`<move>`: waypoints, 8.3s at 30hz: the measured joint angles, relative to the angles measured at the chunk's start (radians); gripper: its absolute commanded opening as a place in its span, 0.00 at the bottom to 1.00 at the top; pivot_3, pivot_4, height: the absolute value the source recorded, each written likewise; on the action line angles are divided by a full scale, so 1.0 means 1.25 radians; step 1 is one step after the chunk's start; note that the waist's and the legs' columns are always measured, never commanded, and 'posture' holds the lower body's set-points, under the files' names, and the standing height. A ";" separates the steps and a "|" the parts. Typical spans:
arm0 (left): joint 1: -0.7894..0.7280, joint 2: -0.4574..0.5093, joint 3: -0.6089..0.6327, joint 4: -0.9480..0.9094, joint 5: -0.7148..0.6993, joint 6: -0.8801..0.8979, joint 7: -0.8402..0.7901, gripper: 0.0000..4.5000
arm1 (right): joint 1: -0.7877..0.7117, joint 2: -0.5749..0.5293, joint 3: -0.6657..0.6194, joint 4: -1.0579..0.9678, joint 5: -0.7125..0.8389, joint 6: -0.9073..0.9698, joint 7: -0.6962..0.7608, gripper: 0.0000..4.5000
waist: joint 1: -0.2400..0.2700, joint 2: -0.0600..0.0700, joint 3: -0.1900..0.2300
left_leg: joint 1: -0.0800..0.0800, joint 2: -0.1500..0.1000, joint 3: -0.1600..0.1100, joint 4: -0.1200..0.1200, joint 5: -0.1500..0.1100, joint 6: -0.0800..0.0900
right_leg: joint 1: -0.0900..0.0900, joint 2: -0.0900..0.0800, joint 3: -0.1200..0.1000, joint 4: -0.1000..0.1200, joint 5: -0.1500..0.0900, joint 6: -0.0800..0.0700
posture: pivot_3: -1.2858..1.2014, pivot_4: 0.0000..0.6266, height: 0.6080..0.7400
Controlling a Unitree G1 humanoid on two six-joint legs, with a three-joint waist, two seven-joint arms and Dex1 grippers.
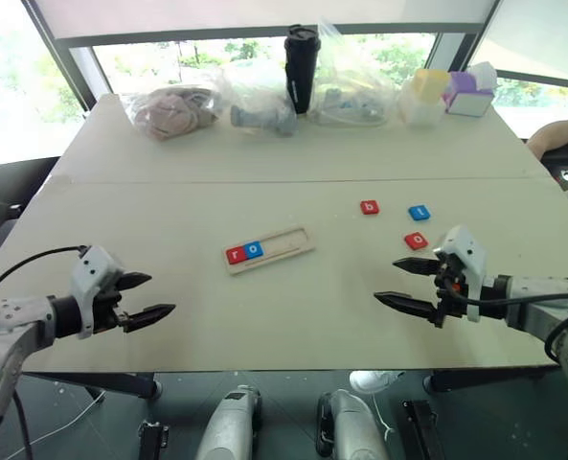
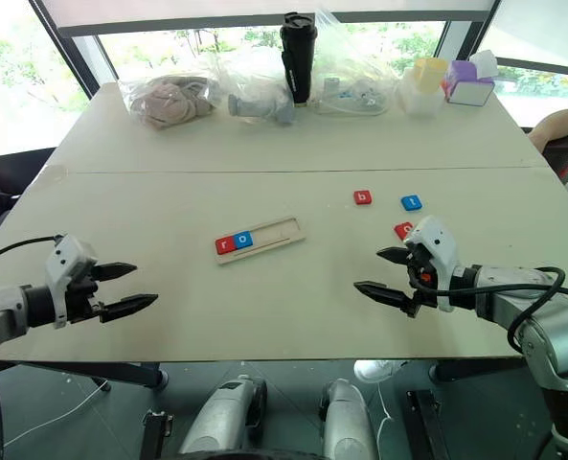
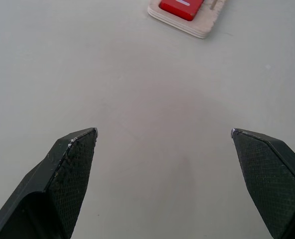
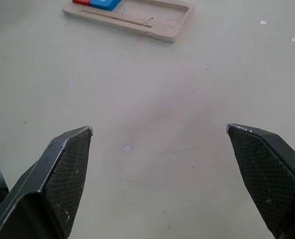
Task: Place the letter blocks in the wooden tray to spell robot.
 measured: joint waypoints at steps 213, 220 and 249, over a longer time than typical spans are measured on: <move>-0.203 -0.001 -0.236 -0.107 0.042 0.061 -0.042 1.00 | -0.255 0.083 0.245 0.495 -0.329 -0.453 0.286 0.35 | -0.001 -0.006 0.000 | 0.001 0.023 0.031 0.003 0.000 0.002 | -0.008 0.021 0.017 -0.009 0.016 -0.009 | 0.52 0.24 1.00; -0.205 -0.003 -0.236 -0.105 0.042 0.059 -0.033 1.00 | -0.252 0.082 0.242 0.479 -0.328 -0.439 0.288 0.35 | -0.001 -0.006 0.000 | 0.001 0.023 0.031 0.003 0.000 0.002 | -0.008 0.021 0.017 -0.009 0.017 -0.009 | 0.52 0.24 1.00; -0.191 -0.016 -0.218 -0.112 0.023 0.064 0.001 1.00 | -0.445 0.364 0.437 0.339 -0.409 -0.168 0.037 0.35 | -0.002 -0.006 0.000 | 0.001 0.025 0.034 0.003 0.000 0.002 | -0.011 0.025 0.021 -0.006 0.020 -0.013 | 0.52 0.24 1.00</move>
